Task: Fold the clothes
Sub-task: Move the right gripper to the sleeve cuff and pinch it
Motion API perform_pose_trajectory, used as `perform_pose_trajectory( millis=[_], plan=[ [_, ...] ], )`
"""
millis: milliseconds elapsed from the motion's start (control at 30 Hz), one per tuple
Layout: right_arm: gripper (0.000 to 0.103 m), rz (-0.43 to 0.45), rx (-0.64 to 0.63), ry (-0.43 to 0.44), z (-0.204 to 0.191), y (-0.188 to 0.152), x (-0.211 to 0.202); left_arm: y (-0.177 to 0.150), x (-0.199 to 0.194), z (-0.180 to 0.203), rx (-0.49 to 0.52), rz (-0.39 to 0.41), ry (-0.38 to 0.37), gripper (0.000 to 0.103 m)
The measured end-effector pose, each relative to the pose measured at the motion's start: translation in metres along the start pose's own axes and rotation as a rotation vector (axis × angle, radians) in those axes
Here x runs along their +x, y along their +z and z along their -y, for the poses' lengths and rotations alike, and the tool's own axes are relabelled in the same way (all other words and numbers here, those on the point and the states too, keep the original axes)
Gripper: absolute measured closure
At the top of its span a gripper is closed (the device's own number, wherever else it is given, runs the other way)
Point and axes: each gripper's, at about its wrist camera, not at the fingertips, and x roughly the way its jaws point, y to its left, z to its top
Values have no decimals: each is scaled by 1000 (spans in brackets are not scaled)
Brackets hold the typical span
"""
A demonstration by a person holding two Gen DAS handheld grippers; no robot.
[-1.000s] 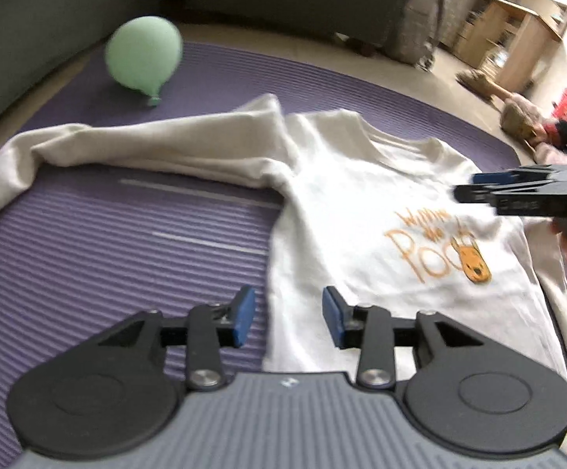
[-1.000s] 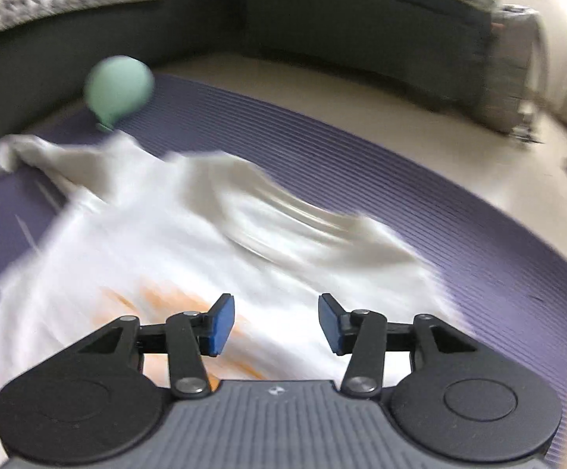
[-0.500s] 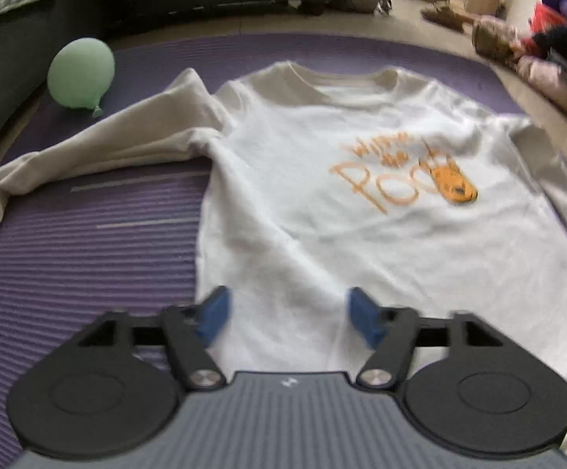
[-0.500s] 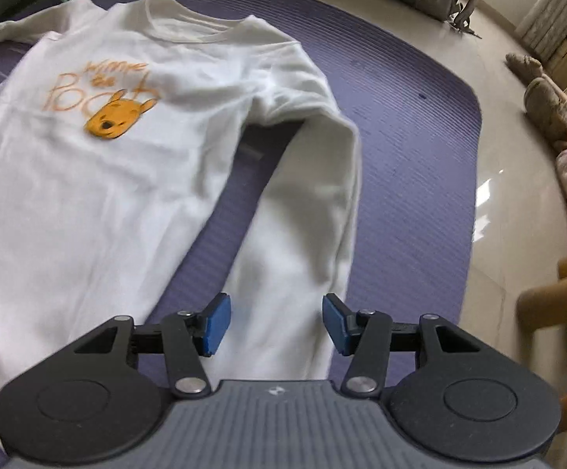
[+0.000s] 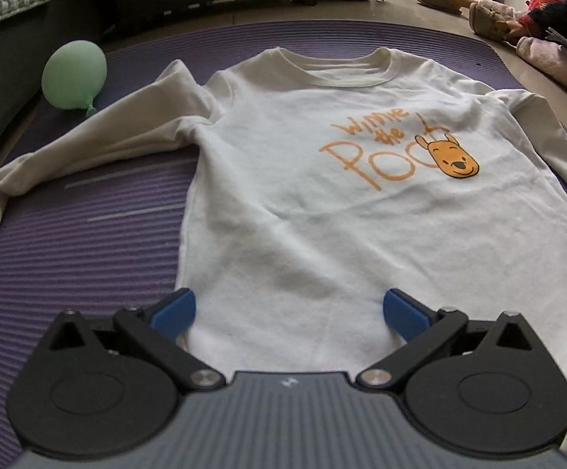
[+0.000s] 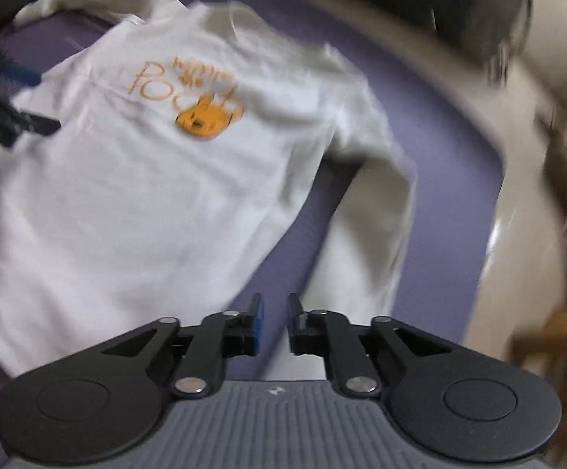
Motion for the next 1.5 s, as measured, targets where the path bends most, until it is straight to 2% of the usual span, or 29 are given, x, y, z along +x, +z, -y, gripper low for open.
perform_pose_trajectory(
  millis=[100, 200, 267, 467, 633, 767, 900, 1167, 1267, 1500],
  plan=[
    [63, -83, 226, 5, 7, 0, -9, -1, 0, 0, 6, 5, -5, 0],
    [55, -102, 426, 59, 15, -3, -25, -3, -2, 2, -1, 13, 5, 0],
    [53, -93, 485, 63, 15, -5, -36, -5, -3, 3, -4, 17, 9, 0],
    [48, -86, 479, -8, 11, -11, -57, -7, -4, 3, -11, 22, 12, 0],
    [45, -95, 558, -23, 21, -17, -62, -8, -5, 3, -11, 26, 11, 0],
    [44, -107, 597, -27, 28, -20, -54, -7, -5, 3, -11, 22, 9, 0],
    [43, -123, 579, -39, 32, -25, -46, -6, -4, 2, -10, 17, 6, 0],
    [42, -90, 586, -49, 66, -44, -32, -3, -3, 2, -16, -2, 8, 0],
    [42, -104, 610, -35, 75, -54, -19, -3, -3, 3, -14, 1, 9, 0],
    [42, -176, 543, -46, 72, -64, 7, -3, -2, 2, -8, 9, 4, 0]
  ],
)
